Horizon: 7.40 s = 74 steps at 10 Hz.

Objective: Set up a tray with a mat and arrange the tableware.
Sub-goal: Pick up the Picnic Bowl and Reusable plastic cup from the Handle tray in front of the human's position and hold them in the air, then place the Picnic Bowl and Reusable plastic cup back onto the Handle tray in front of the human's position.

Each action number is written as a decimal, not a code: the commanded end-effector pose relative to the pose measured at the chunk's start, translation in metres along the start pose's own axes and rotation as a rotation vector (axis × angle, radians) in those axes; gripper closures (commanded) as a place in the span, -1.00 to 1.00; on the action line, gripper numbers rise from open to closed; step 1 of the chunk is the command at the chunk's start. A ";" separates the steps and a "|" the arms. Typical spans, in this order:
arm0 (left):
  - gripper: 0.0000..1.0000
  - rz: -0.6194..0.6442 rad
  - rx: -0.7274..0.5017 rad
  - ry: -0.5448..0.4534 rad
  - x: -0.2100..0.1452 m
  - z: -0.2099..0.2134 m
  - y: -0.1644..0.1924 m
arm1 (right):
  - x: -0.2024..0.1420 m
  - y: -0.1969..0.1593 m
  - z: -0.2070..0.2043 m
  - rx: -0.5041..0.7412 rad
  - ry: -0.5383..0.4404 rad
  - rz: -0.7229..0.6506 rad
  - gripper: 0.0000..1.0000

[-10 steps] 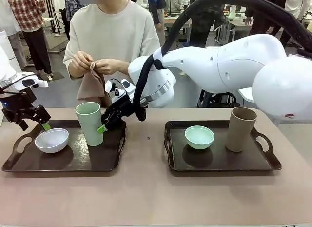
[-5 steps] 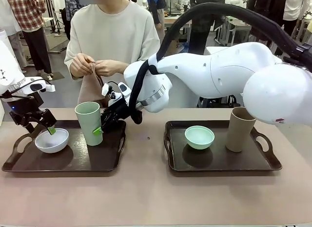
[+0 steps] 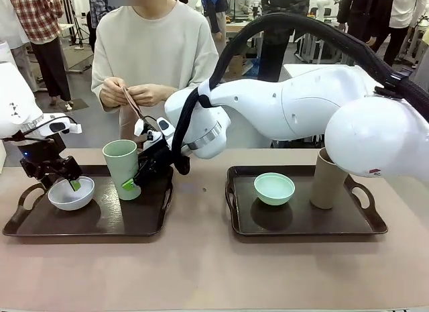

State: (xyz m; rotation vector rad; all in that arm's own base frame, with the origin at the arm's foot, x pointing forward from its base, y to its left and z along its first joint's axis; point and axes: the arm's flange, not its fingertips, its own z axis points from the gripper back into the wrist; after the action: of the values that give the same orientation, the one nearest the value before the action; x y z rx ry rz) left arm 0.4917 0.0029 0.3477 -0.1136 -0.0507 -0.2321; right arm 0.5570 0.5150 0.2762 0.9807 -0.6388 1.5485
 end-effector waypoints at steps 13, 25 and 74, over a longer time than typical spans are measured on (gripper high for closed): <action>1.00 0.099 0.082 0.073 0.003 -0.003 0.018 | 0.002 -0.015 -0.005 0.012 -0.009 0.043 0.54; 1.00 0.145 0.110 -0.099 -0.065 0.198 -0.040 | 0.144 0.149 0.138 -0.150 -0.018 0.210 0.51; 0.91 0.138 -0.052 -0.050 -0.029 0.106 0.018 | 0.055 0.090 0.062 -0.065 -0.129 0.064 -0.63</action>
State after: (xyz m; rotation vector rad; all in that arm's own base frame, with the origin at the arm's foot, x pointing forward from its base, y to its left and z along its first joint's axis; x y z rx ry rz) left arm 0.4568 0.0374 0.4497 -0.1326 -0.0952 -0.0746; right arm 0.4801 0.4639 0.3655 0.9821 -0.7952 1.5478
